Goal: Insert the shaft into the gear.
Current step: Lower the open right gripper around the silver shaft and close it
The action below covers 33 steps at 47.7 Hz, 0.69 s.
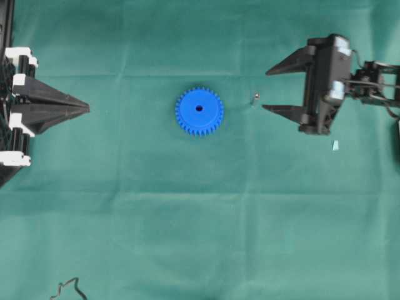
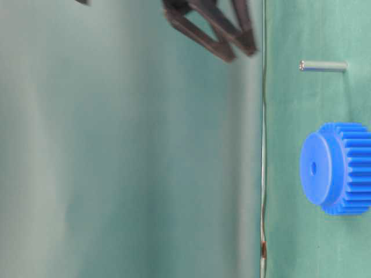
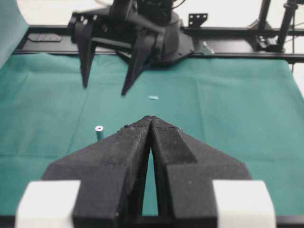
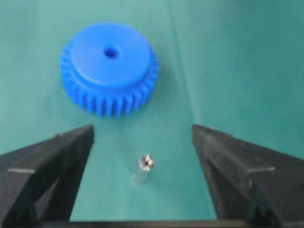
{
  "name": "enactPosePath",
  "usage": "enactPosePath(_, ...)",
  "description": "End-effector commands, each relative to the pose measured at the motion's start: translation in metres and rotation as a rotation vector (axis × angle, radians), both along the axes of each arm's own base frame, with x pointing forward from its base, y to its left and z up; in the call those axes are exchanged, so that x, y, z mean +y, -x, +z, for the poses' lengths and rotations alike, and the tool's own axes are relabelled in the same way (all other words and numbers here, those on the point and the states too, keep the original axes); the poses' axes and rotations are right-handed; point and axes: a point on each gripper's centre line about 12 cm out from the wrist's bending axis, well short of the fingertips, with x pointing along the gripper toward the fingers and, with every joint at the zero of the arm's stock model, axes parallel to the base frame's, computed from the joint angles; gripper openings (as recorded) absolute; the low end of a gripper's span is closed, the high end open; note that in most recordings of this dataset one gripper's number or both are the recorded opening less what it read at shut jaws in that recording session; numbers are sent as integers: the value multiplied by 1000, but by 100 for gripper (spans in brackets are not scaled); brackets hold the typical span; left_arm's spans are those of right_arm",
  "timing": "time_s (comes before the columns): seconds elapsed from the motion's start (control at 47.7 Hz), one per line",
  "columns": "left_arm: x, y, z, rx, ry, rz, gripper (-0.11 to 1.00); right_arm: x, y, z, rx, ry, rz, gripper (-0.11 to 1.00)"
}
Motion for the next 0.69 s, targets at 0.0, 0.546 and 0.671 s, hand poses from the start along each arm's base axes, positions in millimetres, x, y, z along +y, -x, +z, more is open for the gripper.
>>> enactPosePath(0.0, 0, -3, 7, -12, -4, -2, 0, -8, -10, -6, -12, -6, -24, 89)
enactPosePath(0.546, 0, -3, 7, -6, -3, -2, 0, -17, -19, -48, 84, -37, -56, 85)
enactPosePath(0.671, 0, -3, 6, -5, -3, -2, 0, -16, -19, -48, 81, -35, -51, 80)
